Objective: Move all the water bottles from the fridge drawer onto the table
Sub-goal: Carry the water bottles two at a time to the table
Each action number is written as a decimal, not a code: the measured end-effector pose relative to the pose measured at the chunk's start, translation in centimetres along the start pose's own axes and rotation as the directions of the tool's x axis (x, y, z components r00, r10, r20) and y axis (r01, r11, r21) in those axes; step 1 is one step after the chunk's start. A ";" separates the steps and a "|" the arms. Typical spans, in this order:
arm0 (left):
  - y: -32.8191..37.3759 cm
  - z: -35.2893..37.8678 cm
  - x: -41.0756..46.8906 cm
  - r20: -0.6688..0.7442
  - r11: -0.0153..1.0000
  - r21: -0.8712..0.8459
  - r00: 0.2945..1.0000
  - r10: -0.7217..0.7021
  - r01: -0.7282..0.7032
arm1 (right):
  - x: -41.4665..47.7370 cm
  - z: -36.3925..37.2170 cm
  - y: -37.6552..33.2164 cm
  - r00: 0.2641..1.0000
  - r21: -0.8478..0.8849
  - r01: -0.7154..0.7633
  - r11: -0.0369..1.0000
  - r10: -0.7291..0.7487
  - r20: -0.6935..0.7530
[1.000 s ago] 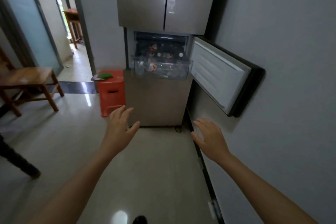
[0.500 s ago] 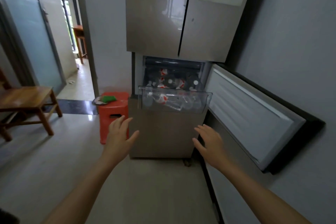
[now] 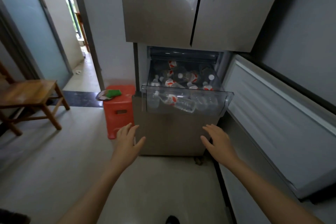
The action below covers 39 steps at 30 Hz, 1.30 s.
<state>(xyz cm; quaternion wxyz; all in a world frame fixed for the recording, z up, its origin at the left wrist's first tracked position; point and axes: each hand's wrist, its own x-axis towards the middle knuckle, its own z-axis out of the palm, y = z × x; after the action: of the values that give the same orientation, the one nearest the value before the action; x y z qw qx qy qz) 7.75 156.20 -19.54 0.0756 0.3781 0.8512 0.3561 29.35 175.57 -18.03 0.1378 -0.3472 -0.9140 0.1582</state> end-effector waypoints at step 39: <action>2.0 9.6 32.2 0.215 0.808 0.524 0.960 0.179 -0.268 | 31.7 3.0 6.3 0.996 -0.133 -0.090 0.987 0.087 -0.031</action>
<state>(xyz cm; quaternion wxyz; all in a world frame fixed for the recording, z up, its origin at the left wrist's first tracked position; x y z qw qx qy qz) -9.85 184.88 -20.73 -0.0126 0.5079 0.8582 0.0733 9.16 200.97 -18.75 0.1182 -0.3977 -0.9046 0.0978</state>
